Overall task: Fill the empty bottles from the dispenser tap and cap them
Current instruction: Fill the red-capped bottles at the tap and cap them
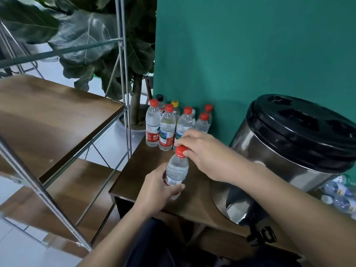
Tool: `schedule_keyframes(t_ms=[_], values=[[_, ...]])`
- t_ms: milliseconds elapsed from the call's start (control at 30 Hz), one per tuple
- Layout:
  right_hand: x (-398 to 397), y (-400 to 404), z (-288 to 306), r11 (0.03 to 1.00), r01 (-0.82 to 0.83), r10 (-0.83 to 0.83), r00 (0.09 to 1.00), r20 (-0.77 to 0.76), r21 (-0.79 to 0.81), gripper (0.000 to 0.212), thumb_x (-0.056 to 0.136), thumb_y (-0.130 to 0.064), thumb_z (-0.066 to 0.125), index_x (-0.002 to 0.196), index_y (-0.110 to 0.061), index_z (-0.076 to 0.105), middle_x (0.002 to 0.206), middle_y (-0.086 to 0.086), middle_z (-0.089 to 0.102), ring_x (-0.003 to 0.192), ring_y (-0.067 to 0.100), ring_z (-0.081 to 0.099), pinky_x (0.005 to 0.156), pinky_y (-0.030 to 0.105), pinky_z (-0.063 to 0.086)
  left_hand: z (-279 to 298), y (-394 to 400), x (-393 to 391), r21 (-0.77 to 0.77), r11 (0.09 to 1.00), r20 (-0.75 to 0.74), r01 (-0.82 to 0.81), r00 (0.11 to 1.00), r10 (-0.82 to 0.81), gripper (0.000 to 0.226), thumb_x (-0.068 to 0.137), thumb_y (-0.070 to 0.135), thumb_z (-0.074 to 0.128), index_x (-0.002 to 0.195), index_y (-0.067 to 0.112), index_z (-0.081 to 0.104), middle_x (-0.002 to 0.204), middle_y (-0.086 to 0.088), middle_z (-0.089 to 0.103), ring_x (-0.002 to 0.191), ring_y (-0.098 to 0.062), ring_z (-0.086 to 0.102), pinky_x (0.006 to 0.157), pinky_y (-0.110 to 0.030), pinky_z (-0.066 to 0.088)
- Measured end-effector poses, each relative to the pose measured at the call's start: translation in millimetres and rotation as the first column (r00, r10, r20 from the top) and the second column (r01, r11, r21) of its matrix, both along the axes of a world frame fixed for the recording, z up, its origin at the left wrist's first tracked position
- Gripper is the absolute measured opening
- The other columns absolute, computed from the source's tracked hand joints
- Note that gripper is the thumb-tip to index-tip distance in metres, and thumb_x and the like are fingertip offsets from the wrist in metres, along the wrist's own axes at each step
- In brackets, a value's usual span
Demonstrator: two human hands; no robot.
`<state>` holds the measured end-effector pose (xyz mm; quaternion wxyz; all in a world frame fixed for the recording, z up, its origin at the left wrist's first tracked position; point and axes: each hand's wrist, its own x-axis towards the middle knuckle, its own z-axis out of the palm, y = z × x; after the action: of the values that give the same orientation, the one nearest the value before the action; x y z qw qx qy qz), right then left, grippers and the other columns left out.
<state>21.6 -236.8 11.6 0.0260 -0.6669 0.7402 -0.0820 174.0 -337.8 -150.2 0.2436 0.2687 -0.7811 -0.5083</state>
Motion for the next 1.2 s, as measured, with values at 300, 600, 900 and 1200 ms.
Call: schedule_keyframes(t_ms=[300, 600, 900, 1200], values=[[-17, -23, -21, 0.997, -0.011, 0.002, 0.991, -0.132, -0.071, 0.025, 0.112, -0.014, 0.064, 0.137, -0.016, 0.061, 0.128, 0.000, 0.050, 0.104, 0.006, 0.040, 0.096, 0.023, 0.045, -6, -24, -19, -0.015, 1.000, 0.005, 0.003, 1.000, -0.003, 0.064, 0.084, 0.035, 0.097, 0.140, 0.038, 0.067, 0.124, 0.024, 0.076, 0.115, 0.003, 0.072, 0.102, -0.032, 0.062], [3, -27, -39, 0.950, 0.157, -0.277, 0.825, -0.493, -0.271, 0.047, 0.112, -0.043, 0.059, 0.101, 0.001, 0.072, 0.093, 0.015, 0.064, 0.097, 0.035, 0.064, 0.088, 0.049, 0.060, -15, -17, -25, 0.049, 0.998, -0.040, -0.032, 0.999, 0.034, 0.063, 0.084, 0.021, 0.098, 0.138, 0.035, 0.068, 0.124, 0.022, 0.077, 0.119, 0.000, 0.072, 0.104, -0.035, 0.061], [18, -30, -38, 0.909, 0.307, -0.395, 0.850, -0.348, -0.283, 0.054, 0.107, -0.059, 0.063, 0.101, -0.007, 0.077, 0.097, 0.010, 0.070, 0.091, 0.029, 0.072, 0.074, 0.043, 0.064, -11, -11, -23, 0.004, 0.998, 0.027, -0.069, 0.997, 0.068, 0.067, 0.081, 0.035, 0.100, 0.138, 0.037, 0.066, 0.125, 0.021, 0.077, 0.119, -0.001, 0.072, 0.103, -0.042, 0.063], [20, 46, -29, 0.904, 0.349, -0.360, 0.933, 0.000, -0.248, 0.047, 0.112, -0.056, 0.055, 0.132, -0.015, 0.068, 0.126, 0.003, 0.068, 0.109, 0.023, 0.073, 0.087, 0.035, 0.059, 7, 22, 2, -0.080, 0.965, 0.061, -0.250, 0.965, 0.255, 0.112, 0.080, 0.057, 0.095, 0.170, 0.033, 0.033, 0.160, 0.009, 0.053, 0.143, -0.006, 0.054, 0.118, -0.036, 0.047]])
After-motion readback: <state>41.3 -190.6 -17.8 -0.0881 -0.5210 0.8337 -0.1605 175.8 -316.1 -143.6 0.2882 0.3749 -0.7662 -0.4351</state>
